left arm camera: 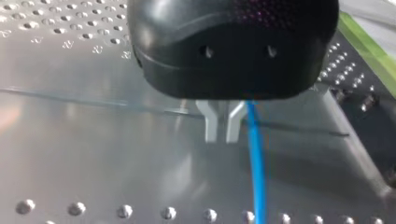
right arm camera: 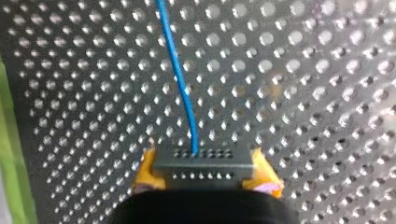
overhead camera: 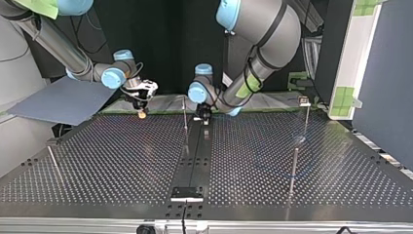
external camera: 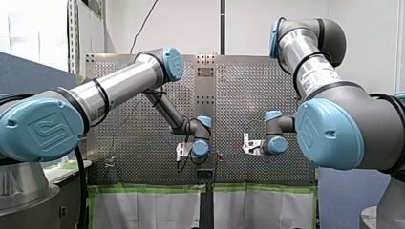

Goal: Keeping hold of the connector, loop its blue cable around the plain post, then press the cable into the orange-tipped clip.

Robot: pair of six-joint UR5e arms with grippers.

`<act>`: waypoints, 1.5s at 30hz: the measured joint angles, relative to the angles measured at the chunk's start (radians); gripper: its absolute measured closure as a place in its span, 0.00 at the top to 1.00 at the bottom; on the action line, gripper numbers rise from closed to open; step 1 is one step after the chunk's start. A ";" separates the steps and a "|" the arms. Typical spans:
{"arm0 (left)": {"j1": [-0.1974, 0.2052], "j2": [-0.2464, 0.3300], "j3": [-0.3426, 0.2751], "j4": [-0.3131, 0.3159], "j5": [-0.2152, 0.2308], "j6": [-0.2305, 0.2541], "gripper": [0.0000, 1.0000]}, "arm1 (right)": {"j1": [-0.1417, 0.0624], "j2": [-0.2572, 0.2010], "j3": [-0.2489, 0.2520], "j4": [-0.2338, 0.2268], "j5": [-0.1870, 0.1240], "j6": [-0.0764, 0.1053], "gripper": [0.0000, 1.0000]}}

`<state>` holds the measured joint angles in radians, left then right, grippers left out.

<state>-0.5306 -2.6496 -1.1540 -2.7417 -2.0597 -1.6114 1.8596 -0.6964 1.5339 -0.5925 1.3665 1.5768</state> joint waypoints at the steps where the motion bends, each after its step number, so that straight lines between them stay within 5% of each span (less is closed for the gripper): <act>1: 0.000 0.000 0.000 0.000 0.002 0.006 0.60 | 0.001 0.000 0.000 0.000 -0.001 0.000 0.00; 2: 0.000 0.000 0.000 0.000 0.003 0.014 0.88 | 0.001 0.000 0.000 0.000 -0.001 -0.001 0.00; 3: 0.000 0.000 0.000 0.000 0.004 0.020 0.88 | 0.002 0.001 0.000 0.000 -0.001 -0.001 0.00; 4: 0.001 0.000 0.000 0.000 0.005 0.025 1.00 | 0.002 0.001 0.000 0.000 -0.001 -0.001 0.00; 21: -0.011 0.012 -0.034 -0.046 -0.031 0.058 1.00 | 0.005 0.006 0.001 0.015 0.006 -0.008 0.00; 33: -0.020 0.101 -0.141 0.049 0.030 0.063 1.00 | 0.013 0.007 0.001 0.075 0.049 -0.046 0.00; 45: -0.033 0.138 -0.263 -0.026 0.052 0.106 1.00 | 0.018 0.008 0.002 0.082 0.059 -0.050 0.00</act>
<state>-0.5640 -2.5120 -1.4170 -2.7677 -2.0073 -1.5050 1.8777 -0.6884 1.5356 -0.5103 1.4260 1.5266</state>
